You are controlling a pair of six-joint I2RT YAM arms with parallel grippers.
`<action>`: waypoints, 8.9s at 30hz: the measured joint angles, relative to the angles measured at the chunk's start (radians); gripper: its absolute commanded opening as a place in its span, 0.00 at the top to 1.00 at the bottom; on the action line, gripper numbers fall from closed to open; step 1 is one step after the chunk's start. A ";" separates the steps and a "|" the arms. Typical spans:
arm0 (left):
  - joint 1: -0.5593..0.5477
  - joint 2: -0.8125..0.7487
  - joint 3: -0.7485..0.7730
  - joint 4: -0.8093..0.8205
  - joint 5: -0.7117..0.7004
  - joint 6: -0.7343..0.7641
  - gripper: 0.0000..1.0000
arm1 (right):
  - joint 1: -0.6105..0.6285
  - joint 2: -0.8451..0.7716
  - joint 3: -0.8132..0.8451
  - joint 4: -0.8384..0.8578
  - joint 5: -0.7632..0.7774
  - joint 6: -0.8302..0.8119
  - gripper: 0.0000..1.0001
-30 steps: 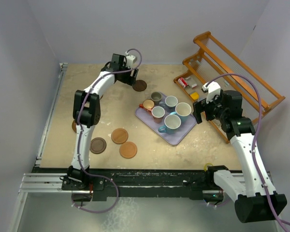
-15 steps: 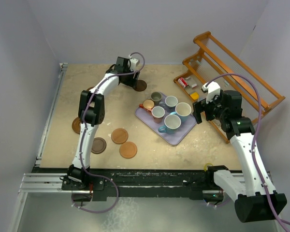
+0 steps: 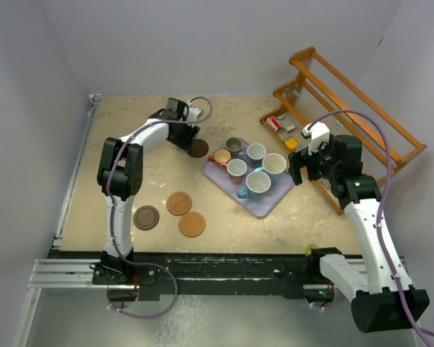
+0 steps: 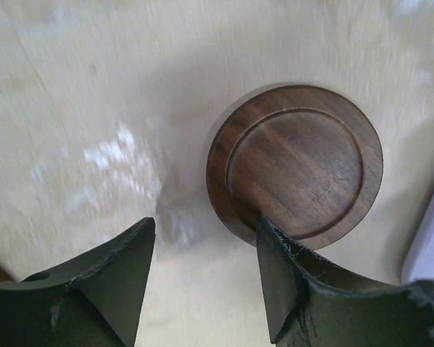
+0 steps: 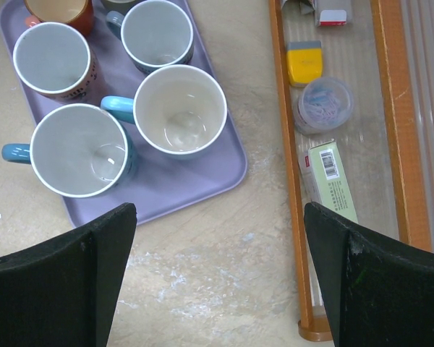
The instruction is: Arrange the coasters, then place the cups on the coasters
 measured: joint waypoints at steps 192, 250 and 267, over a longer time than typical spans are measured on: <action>0.249 -0.723 -0.917 -0.195 0.090 0.566 0.61 | 0.000 -0.031 -0.011 -0.005 -0.051 -0.015 0.00; 0.156 -0.318 -0.373 -0.022 0.089 0.174 0.43 | 0.000 -0.019 -0.011 -0.008 -0.051 -0.019 0.00; 0.152 -0.235 -0.361 0.024 0.058 0.048 0.43 | 0.000 -0.005 -0.011 -0.008 -0.051 -0.019 0.00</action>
